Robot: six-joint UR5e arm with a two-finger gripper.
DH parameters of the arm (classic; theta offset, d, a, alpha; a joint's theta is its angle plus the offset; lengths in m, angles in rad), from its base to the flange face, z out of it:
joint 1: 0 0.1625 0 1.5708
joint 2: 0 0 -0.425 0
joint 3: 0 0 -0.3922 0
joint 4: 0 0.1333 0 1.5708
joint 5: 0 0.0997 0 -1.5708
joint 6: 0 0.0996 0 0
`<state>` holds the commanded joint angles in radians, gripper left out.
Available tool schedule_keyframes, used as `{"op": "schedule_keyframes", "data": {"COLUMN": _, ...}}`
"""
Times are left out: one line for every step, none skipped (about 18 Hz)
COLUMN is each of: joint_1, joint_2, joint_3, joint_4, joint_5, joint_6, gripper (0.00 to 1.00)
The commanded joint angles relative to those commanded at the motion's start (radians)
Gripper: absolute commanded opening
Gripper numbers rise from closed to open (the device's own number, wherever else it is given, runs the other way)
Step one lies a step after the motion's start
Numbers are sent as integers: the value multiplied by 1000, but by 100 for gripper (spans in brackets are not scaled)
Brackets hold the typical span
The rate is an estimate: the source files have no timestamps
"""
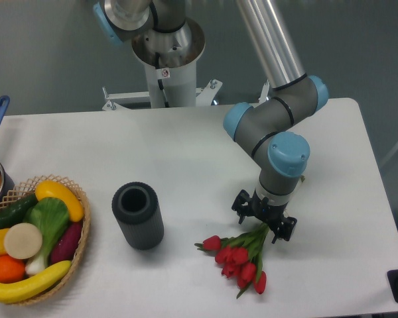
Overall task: Pick up the flowers from the table
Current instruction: 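Lower the gripper around the tulip stems and close it, then lift the grasped red tulips up off the table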
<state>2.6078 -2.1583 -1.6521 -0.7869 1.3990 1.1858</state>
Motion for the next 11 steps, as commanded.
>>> {"op": "schedule_keyframes", "data": {"joint_1": 2, "joint_2": 0, "joint_3": 0, "joint_4": 0, "joint_5": 0, "joint_6": 0, "gripper": 81}}
{"op": "schedule_keyframes", "data": {"joint_1": 2, "joint_2": 3, "joint_3": -3, "joint_4": -2, "joint_5": 0, "joint_6": 0, "gripper": 74}}
{"op": "schedule_keyframes", "data": {"joint_1": 2, "joint_2": 5, "joint_3": -5, "joint_4": -2, "joint_5": 0, "joint_6": 0, "gripper": 67}}
{"op": "schedule_keyframes", "data": {"joint_1": 2, "joint_2": 5, "joint_3": -5, "joint_4": 0, "joint_5": 0, "joint_6": 0, "gripper": 59}}
{"op": "schedule_keyframes", "data": {"joint_1": 2, "joint_2": 5, "joint_3": -3, "joint_4": 0, "joint_5": 0, "joint_6": 0, "gripper": 53}}
{"op": "schedule_keyframes", "data": {"joint_1": 2, "joint_2": 5, "joint_3": -5, "joint_4": 0, "joint_5": 0, "joint_6": 0, "gripper": 47}}
{"op": "schedule_keyframes", "data": {"joint_1": 2, "joint_2": 6, "joint_3": -5, "joint_4": 0, "joint_5": 0, "joint_6": -2, "gripper": 41}}
{"op": "schedule_keyframes", "data": {"joint_1": 2, "joint_2": 8, "joint_3": -5, "joint_4": 0, "joint_5": 0, "joint_6": -2, "gripper": 36}}
{"op": "schedule_keyframes", "data": {"joint_1": 2, "joint_2": 8, "joint_3": -5, "joint_4": 0, "joint_5": 0, "joint_6": -2, "gripper": 34}}
{"op": "schedule_keyframes", "data": {"joint_1": 2, "joint_2": 8, "joint_3": -5, "joint_4": 0, "joint_5": 0, "joint_6": -5, "gripper": 30}}
{"op": "schedule_keyframes", "data": {"joint_1": 2, "joint_2": 9, "joint_3": -5, "joint_4": 0, "joint_5": 0, "joint_6": -6, "gripper": 26}}
